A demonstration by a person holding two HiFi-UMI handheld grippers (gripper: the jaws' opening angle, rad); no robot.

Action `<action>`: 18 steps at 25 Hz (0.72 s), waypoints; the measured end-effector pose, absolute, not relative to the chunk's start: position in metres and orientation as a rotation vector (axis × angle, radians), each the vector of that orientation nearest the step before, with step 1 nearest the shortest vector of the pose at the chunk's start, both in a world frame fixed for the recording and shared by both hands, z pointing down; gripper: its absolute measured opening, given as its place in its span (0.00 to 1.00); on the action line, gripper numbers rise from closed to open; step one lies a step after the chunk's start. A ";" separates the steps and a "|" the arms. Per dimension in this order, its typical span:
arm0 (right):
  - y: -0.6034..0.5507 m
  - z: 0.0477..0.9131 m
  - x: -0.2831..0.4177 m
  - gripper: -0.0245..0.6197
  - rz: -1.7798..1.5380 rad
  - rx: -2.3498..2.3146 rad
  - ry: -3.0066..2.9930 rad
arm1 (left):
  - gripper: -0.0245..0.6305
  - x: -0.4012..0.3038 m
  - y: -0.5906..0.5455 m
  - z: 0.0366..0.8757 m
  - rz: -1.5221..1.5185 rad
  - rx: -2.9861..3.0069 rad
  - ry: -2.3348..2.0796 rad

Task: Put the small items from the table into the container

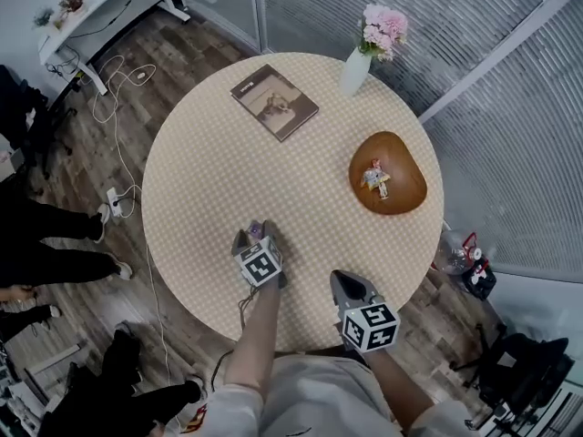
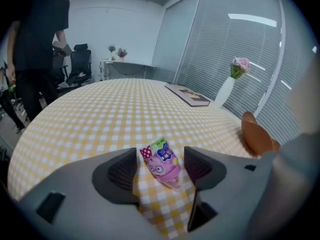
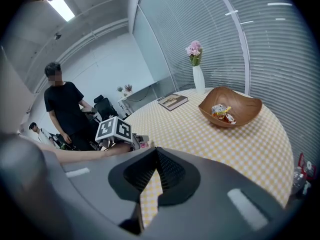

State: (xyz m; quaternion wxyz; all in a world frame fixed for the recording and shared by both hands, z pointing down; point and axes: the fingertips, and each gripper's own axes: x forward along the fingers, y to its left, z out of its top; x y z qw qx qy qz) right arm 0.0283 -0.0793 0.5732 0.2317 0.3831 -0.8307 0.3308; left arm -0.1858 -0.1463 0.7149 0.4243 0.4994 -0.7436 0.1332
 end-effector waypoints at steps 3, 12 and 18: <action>-0.082 0.575 0.035 0.04 0.914 1.034 -2.288 | 0.37 -0.180 -0.146 0.717 0.377 1.259 -1.850; -0.081 0.577 0.053 0.04 0.941 1.047 -2.299 | 0.31 -0.167 -0.158 0.690 0.385 1.397 -1.876; -0.079 0.568 0.058 0.04 0.963 1.111 -2.319 | 0.31 -0.111 -0.203 0.620 0.359 1.785 -1.766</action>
